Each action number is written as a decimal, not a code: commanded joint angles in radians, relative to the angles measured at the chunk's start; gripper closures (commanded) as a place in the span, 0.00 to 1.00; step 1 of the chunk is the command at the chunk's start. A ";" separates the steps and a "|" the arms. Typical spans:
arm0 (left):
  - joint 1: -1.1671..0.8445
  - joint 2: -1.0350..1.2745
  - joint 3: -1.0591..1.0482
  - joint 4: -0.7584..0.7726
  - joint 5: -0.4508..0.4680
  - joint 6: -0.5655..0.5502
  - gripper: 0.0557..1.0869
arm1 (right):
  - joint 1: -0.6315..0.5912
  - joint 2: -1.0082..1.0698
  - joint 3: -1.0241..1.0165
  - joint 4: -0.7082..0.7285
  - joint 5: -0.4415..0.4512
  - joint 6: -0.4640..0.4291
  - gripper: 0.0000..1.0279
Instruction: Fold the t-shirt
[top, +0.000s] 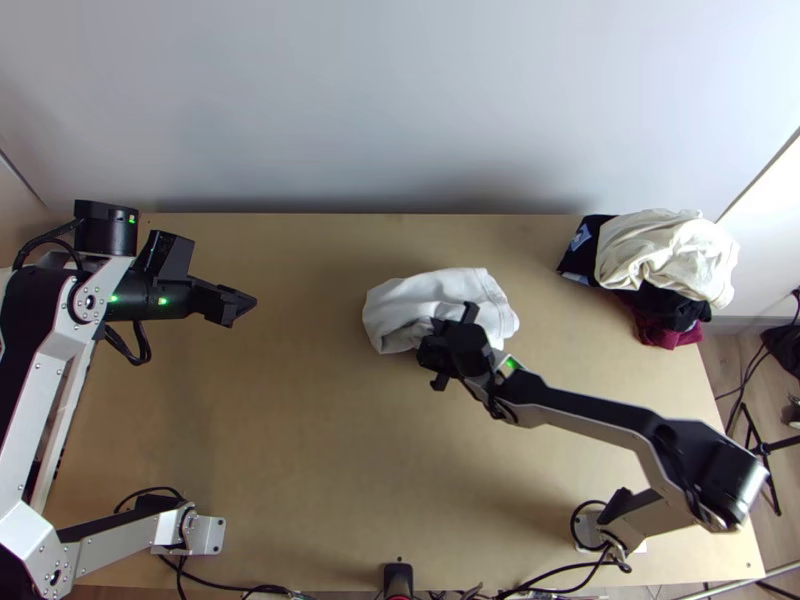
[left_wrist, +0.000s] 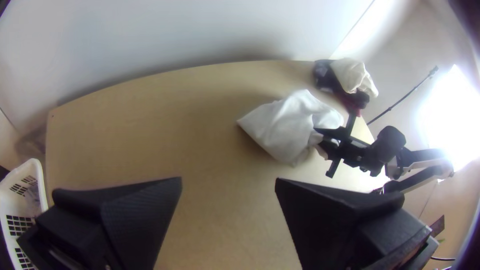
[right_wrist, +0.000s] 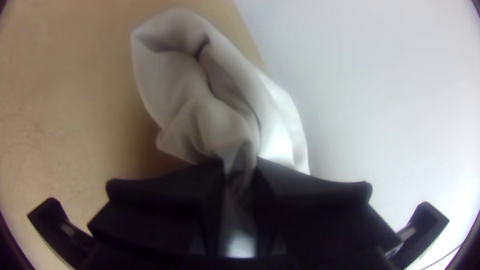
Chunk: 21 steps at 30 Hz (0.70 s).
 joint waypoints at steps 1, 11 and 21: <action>-0.011 -0.003 0.003 0.000 0.001 -0.006 0.12 | 0.005 -0.130 -0.067 -0.029 -0.002 0.027 0.97; -0.031 0.000 0.008 0.000 0.001 -0.016 0.12 | 0.060 -0.159 -0.171 -0.035 -0.002 0.027 0.97; -0.026 -0.009 0.002 -0.001 -0.001 -0.018 0.12 | 0.099 -0.185 -0.206 -0.031 -0.002 0.054 0.32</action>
